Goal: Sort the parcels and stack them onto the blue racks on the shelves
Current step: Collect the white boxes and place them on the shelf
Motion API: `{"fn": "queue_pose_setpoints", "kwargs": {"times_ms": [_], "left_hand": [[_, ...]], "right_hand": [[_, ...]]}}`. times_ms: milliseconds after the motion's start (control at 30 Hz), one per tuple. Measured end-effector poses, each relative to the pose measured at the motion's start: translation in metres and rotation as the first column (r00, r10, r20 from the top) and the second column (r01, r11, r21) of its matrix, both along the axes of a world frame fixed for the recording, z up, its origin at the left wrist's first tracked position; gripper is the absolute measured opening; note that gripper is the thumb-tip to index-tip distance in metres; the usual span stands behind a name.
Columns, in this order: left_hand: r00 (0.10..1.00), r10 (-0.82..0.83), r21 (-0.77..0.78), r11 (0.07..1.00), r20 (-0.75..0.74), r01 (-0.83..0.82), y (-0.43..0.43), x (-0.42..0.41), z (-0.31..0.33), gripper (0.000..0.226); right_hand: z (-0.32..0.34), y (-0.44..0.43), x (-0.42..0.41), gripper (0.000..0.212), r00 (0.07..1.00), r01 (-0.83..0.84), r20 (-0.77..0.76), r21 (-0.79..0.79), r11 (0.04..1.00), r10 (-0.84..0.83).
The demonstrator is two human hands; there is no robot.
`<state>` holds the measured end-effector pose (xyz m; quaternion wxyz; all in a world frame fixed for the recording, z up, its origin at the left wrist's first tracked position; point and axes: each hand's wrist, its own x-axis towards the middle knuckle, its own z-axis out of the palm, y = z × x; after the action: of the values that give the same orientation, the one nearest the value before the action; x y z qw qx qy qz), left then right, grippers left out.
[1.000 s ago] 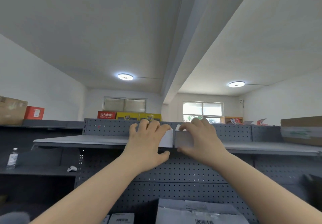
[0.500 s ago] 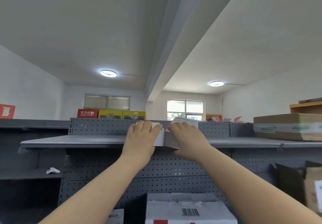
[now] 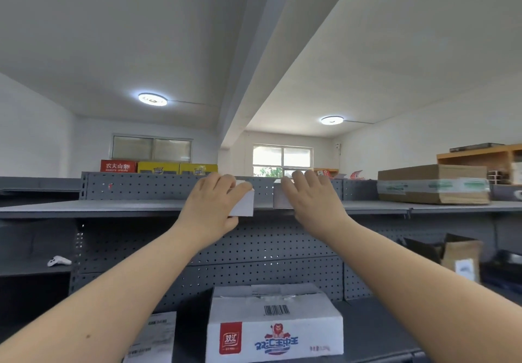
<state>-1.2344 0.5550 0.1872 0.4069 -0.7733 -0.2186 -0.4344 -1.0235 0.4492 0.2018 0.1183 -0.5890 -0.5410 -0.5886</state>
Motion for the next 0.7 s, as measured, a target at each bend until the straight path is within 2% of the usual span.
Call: {"fn": "queue_pose_setpoints", "kwargs": {"times_ms": [133, 267, 433, 700], "left_hand": [[0.997, -0.08, -0.012, 0.997, -0.02, 0.079, -0.013, 0.031, 0.007, 0.078], [0.99, -0.137, 0.019, 0.99, -0.029, 0.138, -0.033, 0.073, 0.015, 0.077], [0.98, -0.196, 0.03, 0.98, 0.035, 0.195, -0.065, 0.143, 0.021, 0.072], [0.928, -0.361, -0.043, 0.929, 0.096, 0.366, -0.124, 0.266, 0.014, 0.074]], "right_hand": [[0.003, -0.027, 0.033, 0.073, 0.997, -0.075, -0.01, 0.049, 0.996, 0.076], [0.005, -0.06, 0.07, 0.066, 0.994, -0.108, -0.02, 0.078, 0.991, 0.11], [0.001, -0.106, 0.129, 0.065, 0.999, -0.03, -0.015, 0.062, 0.998, 0.031], [-0.003, -0.206, 0.23, 0.073, 0.989, 0.143, -0.047, 0.02, 0.989, -0.142]]}}
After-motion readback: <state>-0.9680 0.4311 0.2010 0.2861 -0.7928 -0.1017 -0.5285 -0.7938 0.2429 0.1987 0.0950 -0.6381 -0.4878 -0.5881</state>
